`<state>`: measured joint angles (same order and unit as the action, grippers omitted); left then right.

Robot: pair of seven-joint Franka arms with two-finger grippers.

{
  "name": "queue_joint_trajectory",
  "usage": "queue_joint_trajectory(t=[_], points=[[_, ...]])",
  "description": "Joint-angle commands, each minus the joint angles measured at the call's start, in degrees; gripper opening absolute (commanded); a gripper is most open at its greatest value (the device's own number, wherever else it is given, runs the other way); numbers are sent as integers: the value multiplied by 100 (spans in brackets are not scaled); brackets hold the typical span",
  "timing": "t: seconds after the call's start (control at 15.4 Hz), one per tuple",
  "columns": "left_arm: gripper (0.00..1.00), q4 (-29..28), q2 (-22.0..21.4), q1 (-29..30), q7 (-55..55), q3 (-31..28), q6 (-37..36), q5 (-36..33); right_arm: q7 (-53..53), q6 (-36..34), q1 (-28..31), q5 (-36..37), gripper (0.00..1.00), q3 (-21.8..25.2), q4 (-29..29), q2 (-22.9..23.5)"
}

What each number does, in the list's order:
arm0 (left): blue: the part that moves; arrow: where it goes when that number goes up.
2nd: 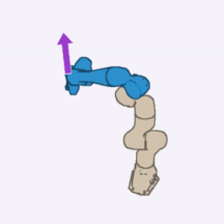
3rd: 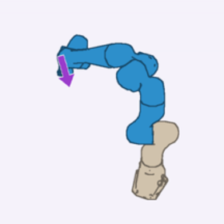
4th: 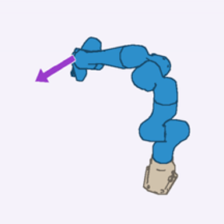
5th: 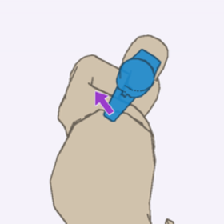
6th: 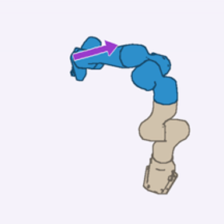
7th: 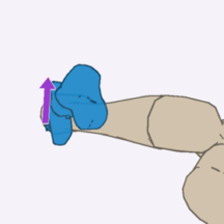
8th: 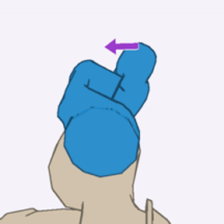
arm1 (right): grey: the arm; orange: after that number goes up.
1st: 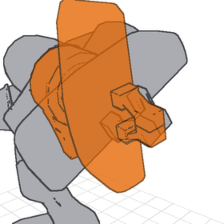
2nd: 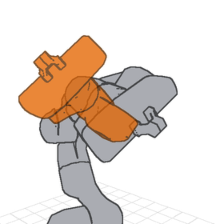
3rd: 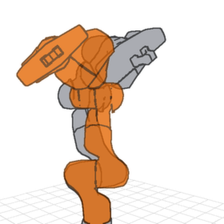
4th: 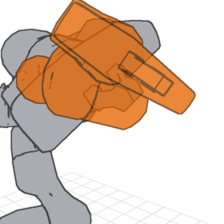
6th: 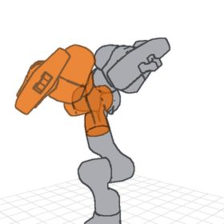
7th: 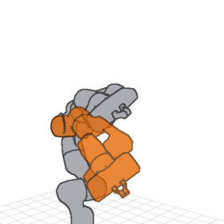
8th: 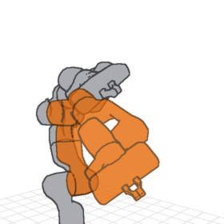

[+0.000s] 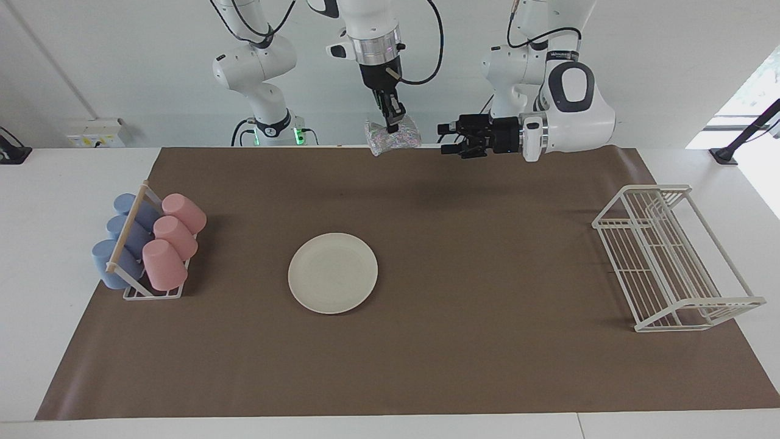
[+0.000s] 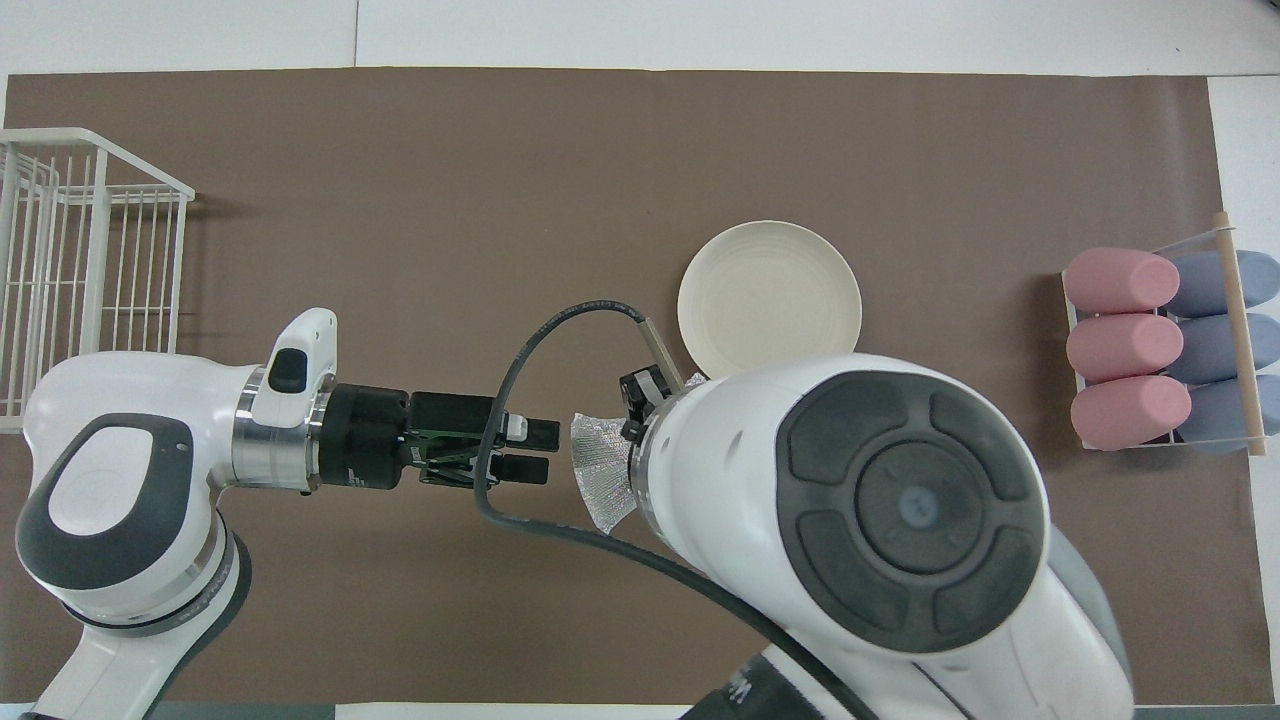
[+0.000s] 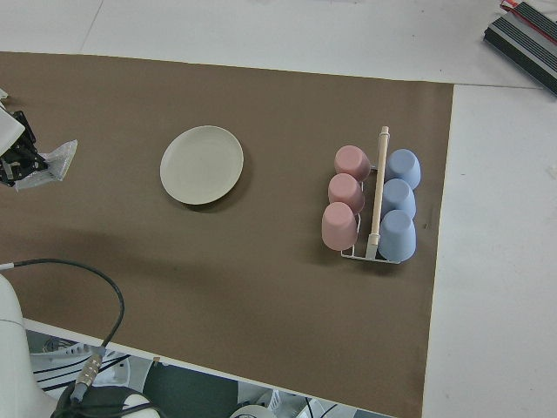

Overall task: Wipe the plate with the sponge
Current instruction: 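Grasp the sponge with the left gripper from the right gripper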

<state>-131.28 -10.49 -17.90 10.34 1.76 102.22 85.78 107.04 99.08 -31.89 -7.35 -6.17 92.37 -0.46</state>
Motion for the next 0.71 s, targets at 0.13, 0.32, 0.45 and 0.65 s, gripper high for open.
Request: queue_joint_trajectory(t=[0.13,0.32,0.45,0.65], points=[[85,-170,-164,-223,-296,-80,263,176,124,33,42,93,0,-51,-87,55],[33,-144,-155,-214,-506,-71,254,194,124,24,42,102,0,-51,-96,55],[0,-135,-155,-223,-594,-71,263,246,124,15,42,102,0,-51,-96,47],[0,-126,-190,-223,-849,-80,272,308,116,15,42,102,0,-51,-96,55]])
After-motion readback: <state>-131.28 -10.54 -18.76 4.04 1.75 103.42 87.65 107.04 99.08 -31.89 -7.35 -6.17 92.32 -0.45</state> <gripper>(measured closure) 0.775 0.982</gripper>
